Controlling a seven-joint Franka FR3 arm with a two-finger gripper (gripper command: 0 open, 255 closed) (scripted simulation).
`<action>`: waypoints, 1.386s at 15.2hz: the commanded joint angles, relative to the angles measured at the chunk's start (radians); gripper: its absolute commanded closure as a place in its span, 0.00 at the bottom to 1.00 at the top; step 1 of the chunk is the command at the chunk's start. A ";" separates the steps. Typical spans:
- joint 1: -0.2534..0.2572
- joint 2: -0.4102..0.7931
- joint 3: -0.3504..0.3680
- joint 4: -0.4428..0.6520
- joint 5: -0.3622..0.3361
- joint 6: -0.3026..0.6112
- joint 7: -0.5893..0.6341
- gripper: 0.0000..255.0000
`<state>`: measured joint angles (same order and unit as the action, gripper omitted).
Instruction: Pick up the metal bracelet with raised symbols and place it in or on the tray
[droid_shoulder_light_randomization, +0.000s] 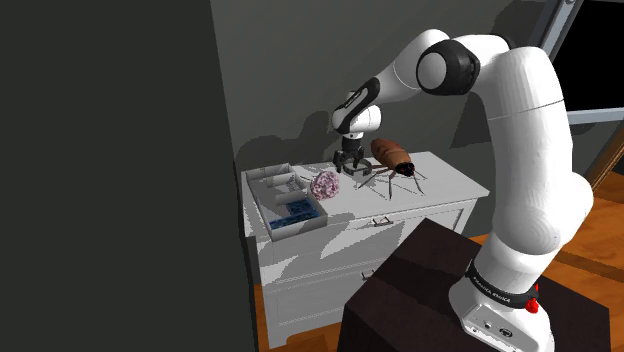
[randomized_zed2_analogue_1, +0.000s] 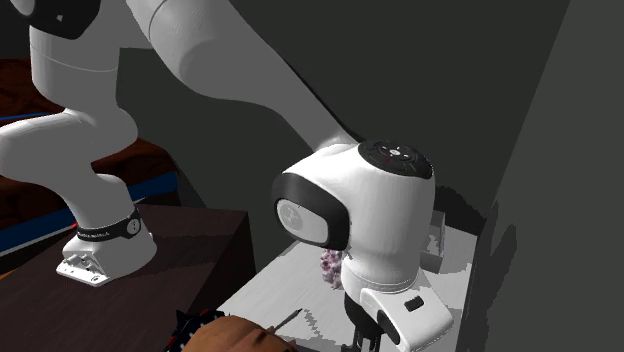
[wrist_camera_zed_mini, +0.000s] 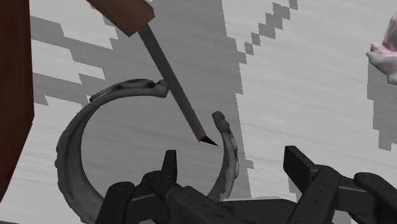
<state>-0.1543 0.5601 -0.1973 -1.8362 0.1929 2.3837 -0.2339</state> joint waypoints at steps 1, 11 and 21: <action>0.000 0.000 0.000 0.000 0.000 0.001 0.000 0.00; 0.000 0.001 0.000 0.001 0.000 0.001 0.000 1.00; 0.009 -0.062 -0.012 0.005 -0.019 -0.067 0.013 1.00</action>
<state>-0.1470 0.5101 -0.2075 -1.8272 0.1771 2.3260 -0.2218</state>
